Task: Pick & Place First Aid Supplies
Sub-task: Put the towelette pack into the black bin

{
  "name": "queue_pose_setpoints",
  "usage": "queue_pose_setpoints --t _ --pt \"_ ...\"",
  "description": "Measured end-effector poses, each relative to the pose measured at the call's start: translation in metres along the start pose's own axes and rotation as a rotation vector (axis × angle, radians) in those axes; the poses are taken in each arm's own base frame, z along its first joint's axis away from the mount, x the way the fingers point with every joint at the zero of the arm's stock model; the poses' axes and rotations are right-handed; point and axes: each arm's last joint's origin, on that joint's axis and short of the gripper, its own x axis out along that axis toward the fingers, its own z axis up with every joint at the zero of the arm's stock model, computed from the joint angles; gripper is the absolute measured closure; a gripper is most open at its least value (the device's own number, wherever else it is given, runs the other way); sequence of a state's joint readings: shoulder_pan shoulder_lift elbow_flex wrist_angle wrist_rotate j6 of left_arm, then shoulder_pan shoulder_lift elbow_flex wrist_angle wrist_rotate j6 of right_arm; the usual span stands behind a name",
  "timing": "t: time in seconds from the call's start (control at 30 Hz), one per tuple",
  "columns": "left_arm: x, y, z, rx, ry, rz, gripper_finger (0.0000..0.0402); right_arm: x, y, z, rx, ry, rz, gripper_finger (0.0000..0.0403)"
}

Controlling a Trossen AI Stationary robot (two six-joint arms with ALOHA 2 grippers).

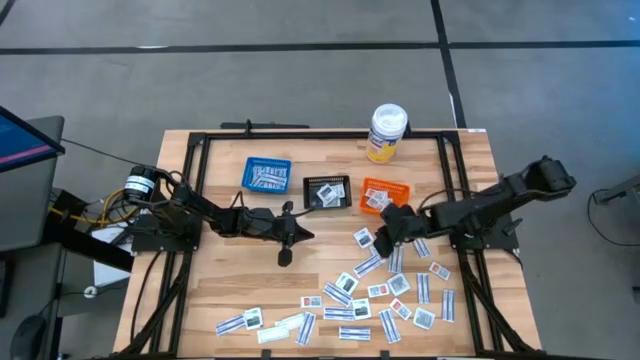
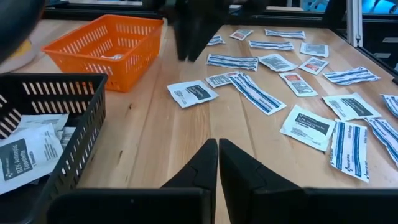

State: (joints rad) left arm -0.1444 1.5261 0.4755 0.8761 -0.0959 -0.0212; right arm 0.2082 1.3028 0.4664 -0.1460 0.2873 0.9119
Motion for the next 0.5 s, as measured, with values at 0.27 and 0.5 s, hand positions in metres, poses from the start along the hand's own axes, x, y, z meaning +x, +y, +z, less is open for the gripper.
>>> queue_pose_setpoints --t 0.27,0.5 --pt "0.0 0.0 0.0 -0.028 0.0 0.0 0.0385 0.031 -0.001 0.014 0.069 0.135 -0.052 0.0321" --pt "0.0 0.0 0.0 -0.043 0.0 0.0 0.0385 0.028 0.014 0.029 0.045 0.098 0.0 0.0321"
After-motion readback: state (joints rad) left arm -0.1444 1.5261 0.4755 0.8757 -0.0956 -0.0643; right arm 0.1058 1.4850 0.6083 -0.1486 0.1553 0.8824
